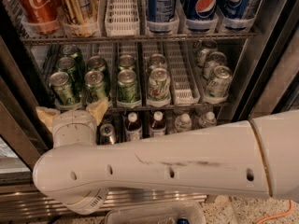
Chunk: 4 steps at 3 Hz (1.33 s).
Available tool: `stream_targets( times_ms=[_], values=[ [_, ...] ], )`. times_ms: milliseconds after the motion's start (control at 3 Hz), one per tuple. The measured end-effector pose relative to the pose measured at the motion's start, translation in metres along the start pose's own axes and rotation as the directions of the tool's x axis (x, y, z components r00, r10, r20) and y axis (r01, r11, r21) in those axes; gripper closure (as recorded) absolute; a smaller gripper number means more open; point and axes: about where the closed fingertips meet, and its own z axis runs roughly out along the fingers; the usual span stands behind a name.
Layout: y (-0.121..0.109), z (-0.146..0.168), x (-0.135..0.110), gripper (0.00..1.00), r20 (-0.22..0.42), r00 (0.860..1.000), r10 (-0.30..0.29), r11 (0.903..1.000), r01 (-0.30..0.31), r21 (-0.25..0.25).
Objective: Pick green can from middle shelf of fridge
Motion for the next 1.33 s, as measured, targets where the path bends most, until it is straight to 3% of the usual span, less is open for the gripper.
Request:
stream_targets(
  times_ms=[1333],
  values=[
    [0.028, -0.004, 0.014, 0.00, -0.013, 0.997, 0.073, 0.9926, -0.074, -0.097]
  ],
)
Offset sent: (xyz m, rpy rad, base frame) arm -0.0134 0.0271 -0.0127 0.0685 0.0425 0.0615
